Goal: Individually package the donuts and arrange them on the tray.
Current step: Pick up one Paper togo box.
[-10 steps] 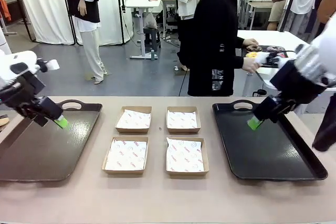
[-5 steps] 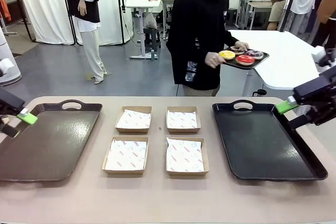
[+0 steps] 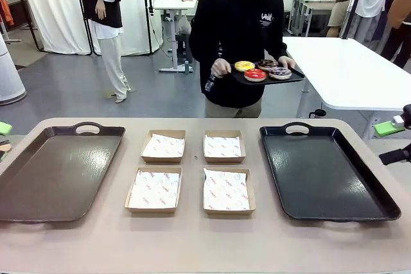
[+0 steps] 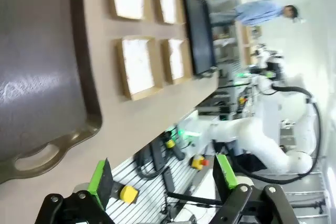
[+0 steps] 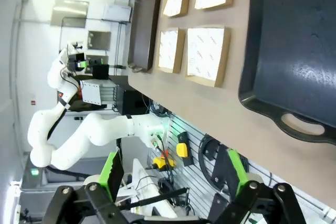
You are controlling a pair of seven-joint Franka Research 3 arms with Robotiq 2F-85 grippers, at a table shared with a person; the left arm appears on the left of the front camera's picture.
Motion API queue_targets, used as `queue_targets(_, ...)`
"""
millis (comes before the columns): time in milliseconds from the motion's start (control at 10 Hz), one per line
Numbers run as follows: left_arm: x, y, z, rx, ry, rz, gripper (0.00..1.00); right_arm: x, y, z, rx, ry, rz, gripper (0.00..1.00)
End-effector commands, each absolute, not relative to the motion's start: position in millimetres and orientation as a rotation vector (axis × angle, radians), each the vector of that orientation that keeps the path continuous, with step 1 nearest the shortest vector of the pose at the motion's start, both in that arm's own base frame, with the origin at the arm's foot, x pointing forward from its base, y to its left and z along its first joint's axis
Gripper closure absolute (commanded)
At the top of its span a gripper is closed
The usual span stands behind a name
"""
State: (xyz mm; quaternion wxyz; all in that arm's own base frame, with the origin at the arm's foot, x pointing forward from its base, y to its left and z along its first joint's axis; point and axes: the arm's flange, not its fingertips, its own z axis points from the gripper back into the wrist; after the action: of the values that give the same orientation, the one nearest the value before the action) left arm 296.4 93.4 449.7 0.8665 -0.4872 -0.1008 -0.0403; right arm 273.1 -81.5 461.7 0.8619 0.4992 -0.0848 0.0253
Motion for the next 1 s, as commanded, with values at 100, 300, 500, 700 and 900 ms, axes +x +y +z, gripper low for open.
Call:
queue_targets(100,291,115,440,-1.233,-0.223,-0.068,0.0,271,-112,441,1.129,-0.17,0.003,0.0)
queue_targets(300,288,127,435,-1.326,-0.276,-0.016,0.0,264,-132,432,1.168,-0.185,-0.04,0.0)
queue_targets(500,294,121,428,-1.327,-0.234,0.02,0.0,257,-147,430,1.213,-0.235,-0.053,0.0)
queue_targets(700,297,120,425,-1.335,-0.226,0.056,0.0,248,-157,430,1.238,-0.263,-0.054,0.0)
queue_targets(900,297,118,427,-1.333,-0.228,0.061,0.0,236,-168,433,1.292,-0.284,-0.043,0.0)
